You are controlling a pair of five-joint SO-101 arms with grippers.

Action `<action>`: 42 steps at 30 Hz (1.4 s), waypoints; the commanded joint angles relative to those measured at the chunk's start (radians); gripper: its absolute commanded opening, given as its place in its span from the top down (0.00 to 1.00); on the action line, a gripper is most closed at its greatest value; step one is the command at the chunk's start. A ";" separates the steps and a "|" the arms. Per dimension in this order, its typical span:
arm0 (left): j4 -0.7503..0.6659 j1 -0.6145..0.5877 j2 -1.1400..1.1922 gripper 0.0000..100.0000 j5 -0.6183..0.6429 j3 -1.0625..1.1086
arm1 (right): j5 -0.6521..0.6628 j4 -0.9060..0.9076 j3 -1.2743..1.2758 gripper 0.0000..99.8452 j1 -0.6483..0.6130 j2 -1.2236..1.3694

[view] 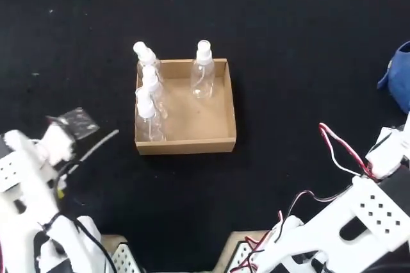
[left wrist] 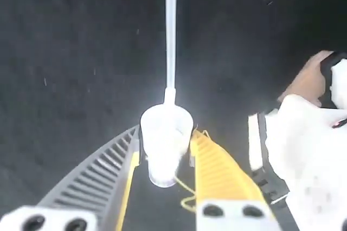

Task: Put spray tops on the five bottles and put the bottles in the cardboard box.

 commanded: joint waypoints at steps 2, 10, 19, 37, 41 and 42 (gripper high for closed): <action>-0.112 -0.122 0.008 0.97 -0.489 -0.022 | 0.003 -0.020 -0.048 0.99 -0.020 -0.031; -0.417 -0.130 0.281 0.97 -0.186 -0.035 | 0.003 -0.020 -0.054 0.99 -0.021 -0.033; -0.420 -0.130 0.514 0.73 0.155 -0.300 | 0.003 -0.017 -0.061 0.99 -0.021 -0.033; -0.262 -0.087 0.569 0.78 2.119 -0.292 | 0.006 -0.008 -0.061 0.99 -0.063 -0.028; -0.269 -0.093 0.578 0.78 2.219 -0.286 | 0.006 -0.008 -0.064 0.99 -0.063 -0.031; -0.272 -0.091 0.578 0.78 2.226 -0.272 | 0.006 -0.008 -0.064 0.99 -0.063 -0.031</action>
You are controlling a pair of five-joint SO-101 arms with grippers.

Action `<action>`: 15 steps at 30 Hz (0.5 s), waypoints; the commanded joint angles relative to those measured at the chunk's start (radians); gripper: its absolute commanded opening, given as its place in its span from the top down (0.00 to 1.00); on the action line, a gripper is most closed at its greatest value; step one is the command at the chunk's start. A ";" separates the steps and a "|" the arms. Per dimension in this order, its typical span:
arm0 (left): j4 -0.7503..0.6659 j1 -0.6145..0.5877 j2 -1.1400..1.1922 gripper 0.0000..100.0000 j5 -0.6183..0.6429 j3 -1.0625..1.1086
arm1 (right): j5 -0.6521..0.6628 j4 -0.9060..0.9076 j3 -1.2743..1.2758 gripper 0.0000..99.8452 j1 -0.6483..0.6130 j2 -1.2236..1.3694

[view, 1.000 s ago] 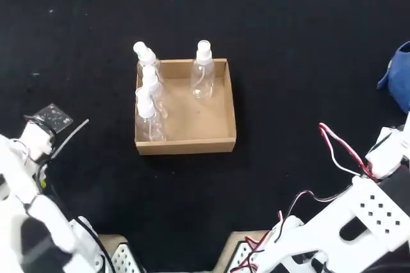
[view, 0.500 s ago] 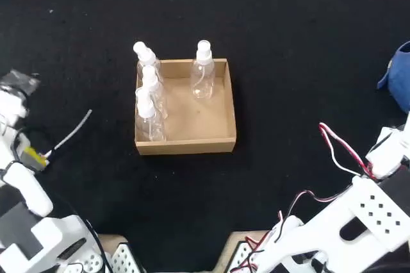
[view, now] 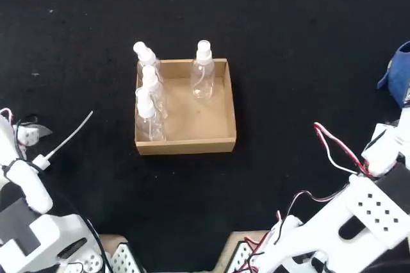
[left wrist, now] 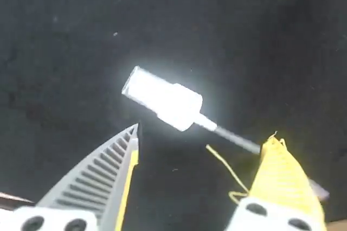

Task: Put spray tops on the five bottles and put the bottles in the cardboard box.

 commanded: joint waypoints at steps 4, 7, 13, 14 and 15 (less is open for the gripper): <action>-0.107 -0.012 -0.005 0.77 0.132 0.065 | 0.006 -0.008 -0.061 0.99 -0.020 -0.031; -0.187 -0.044 -0.005 0.77 0.203 0.120 | 0.006 -0.008 -0.061 0.99 -0.018 -0.031; -0.276 -0.056 -0.005 0.78 0.230 0.196 | 0.031 -0.008 -0.061 0.99 -0.018 -0.031; -0.267 -0.045 -0.005 0.78 0.230 0.199 | 0.031 -0.008 -0.061 0.99 -0.018 -0.031; -0.256 -0.036 -0.005 0.78 0.230 0.199 | 0.032 -0.008 -0.061 0.99 -0.018 -0.031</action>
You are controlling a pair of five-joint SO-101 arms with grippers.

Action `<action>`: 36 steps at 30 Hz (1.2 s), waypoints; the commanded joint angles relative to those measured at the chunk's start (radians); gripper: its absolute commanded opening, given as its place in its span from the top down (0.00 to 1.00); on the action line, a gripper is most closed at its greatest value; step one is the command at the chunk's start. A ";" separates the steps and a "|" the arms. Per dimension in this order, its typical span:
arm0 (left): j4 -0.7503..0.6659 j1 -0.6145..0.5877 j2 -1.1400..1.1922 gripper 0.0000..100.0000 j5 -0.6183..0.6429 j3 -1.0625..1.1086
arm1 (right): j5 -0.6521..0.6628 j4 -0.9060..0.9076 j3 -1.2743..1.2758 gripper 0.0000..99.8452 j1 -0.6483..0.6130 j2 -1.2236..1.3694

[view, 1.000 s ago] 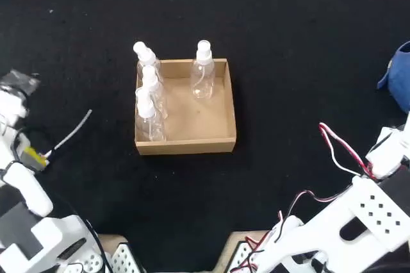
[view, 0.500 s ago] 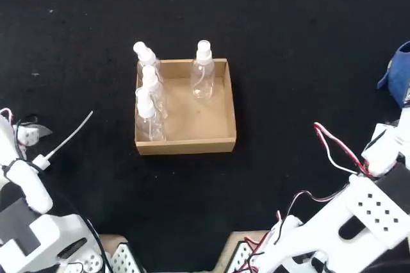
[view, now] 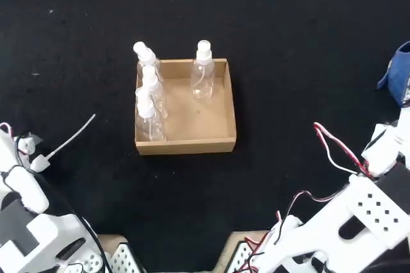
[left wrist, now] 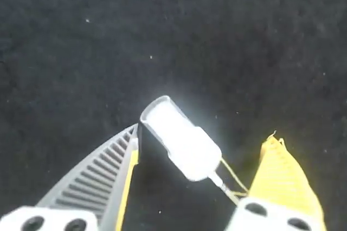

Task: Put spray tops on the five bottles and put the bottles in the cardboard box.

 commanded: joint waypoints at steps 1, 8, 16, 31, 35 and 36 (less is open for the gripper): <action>0.009 0.030 -0.008 0.78 0.012 -0.001 | 0.012 -0.008 -0.061 0.99 -0.017 -0.031; 0.009 0.031 -0.008 0.86 0.008 0.004 | 0.014 -0.008 -0.061 0.99 -0.012 -0.031; 0.005 0.031 -0.009 0.95 -0.106 -0.007 | 0.014 -0.008 -0.061 0.99 -0.014 -0.031; 0.012 0.035 -0.008 0.95 -1.229 -0.120 | 0.014 -0.008 -0.061 0.99 -0.011 -0.031; 0.014 0.016 -0.008 0.83 -1.094 -0.114 | 0.014 -0.005 -0.061 0.99 -0.014 -0.031; 0.014 0.007 -0.008 0.78 -1.053 -0.113 | 0.014 -0.005 -0.061 0.99 -0.015 -0.031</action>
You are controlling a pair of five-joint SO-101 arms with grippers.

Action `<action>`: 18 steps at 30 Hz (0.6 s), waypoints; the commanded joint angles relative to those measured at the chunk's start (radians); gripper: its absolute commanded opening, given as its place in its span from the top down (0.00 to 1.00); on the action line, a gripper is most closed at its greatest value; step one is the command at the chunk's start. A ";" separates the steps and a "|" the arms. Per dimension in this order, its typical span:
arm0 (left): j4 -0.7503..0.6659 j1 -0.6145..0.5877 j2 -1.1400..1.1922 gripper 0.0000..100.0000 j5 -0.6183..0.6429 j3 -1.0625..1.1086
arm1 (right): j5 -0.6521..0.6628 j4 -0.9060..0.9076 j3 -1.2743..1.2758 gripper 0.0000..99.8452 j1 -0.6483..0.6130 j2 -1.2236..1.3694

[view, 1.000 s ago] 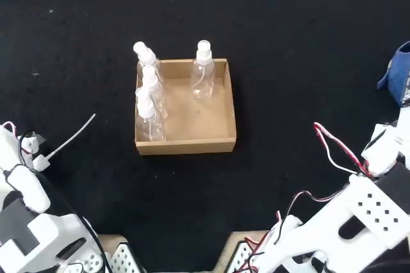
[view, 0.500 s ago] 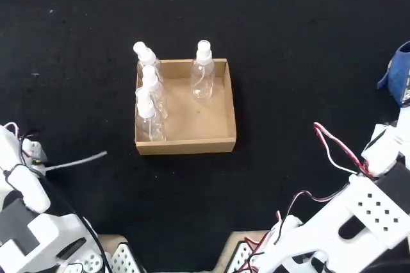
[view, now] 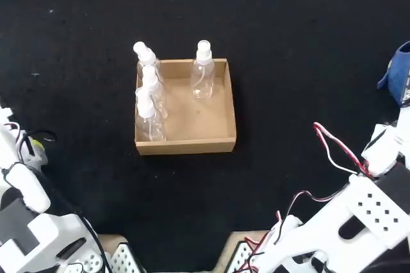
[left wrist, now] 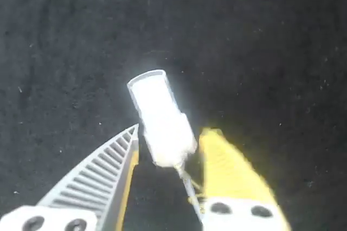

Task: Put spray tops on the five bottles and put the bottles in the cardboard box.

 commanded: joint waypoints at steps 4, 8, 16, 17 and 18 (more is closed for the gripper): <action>0.012 -0.030 -0.008 0.74 0.176 -0.042 | 0.006 -0.005 -0.061 0.99 -0.012 -0.031; 0.005 -0.028 -0.008 0.83 0.184 0.007 | 0.006 -0.006 -0.061 0.99 -0.011 -0.031; -0.094 -0.031 -0.006 0.87 0.322 0.090 | 0.006 -0.005 -0.061 0.99 -0.011 -0.031; -0.095 -0.030 -0.006 0.87 0.324 0.090 | 0.006 -0.006 -0.061 0.99 -0.009 -0.031; -0.095 -0.030 -0.006 0.87 0.325 0.085 | 0.008 -0.006 -0.061 0.99 -0.009 -0.031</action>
